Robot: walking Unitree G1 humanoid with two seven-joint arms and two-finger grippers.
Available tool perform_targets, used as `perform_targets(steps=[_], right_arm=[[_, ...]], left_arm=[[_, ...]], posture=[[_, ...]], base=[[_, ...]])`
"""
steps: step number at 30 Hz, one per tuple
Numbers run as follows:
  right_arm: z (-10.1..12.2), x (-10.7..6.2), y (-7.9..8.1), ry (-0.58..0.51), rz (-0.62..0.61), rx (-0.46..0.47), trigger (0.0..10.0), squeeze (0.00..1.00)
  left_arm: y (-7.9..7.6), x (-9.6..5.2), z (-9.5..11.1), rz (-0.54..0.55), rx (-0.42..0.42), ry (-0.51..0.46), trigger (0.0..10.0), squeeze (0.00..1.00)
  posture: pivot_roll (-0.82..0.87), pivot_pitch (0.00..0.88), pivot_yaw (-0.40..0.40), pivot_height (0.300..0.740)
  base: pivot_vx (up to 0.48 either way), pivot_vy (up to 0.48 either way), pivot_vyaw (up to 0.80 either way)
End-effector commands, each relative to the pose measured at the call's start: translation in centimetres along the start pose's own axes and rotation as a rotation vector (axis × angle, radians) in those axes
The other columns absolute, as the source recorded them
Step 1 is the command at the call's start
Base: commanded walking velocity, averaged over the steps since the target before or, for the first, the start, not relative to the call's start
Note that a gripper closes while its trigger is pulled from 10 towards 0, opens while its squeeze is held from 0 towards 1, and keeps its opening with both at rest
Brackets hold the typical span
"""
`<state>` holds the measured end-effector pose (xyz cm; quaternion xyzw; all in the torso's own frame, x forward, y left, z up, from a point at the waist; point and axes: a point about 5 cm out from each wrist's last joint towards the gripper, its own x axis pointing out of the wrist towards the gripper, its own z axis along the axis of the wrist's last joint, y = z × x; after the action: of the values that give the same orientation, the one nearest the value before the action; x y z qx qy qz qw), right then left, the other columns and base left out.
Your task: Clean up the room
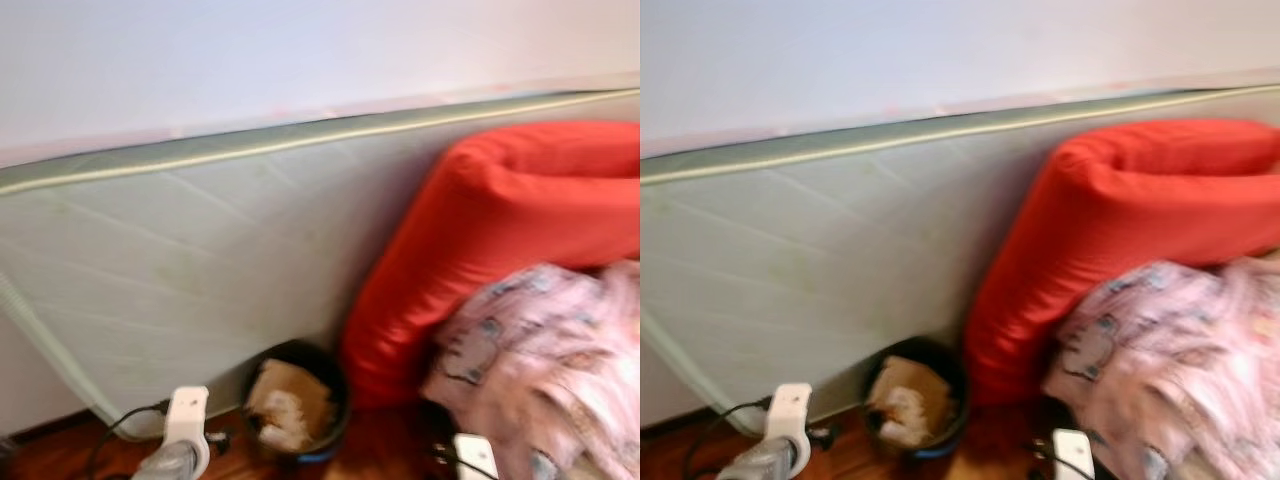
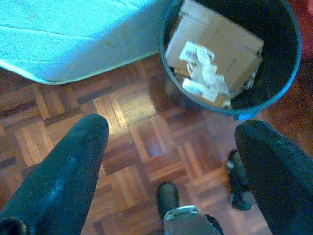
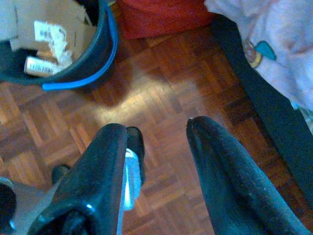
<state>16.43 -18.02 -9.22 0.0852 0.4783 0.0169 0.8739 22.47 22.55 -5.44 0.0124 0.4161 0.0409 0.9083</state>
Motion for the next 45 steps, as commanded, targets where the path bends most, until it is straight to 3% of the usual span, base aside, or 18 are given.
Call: perform_targets(steps=[1,36,45], right_arm=[[-0.28,-0.20,-0.67,0.010,-0.020,0.001,10.0,0.00],[-0.24,-0.20,-0.70,0.003,-0.026,0.005,10.0,0.00],[-0.14,-0.20,-0.75,-0.008,-0.041,0.008,10.0,0.00]], left_arm=[[-0.45,0.05,-0.18,-0.011,0.005,0.015,10.0,0.00],[-0.44,0.05,-0.18,-0.015,0.006,0.016,10.0,0.00],[-0.43,0.05,-0.11,-0.018,0.017,0.015,10.0,0.00]], posture=[[-0.04,0.000,-0.052,0.740],[-0.04,0.000,-0.052,0.740],[-0.04,0.000,-0.051,0.740]], base=[[0.000,0.000,-0.79],[0.000,0.000,-0.79],[0.000,-0.185,0.00]])
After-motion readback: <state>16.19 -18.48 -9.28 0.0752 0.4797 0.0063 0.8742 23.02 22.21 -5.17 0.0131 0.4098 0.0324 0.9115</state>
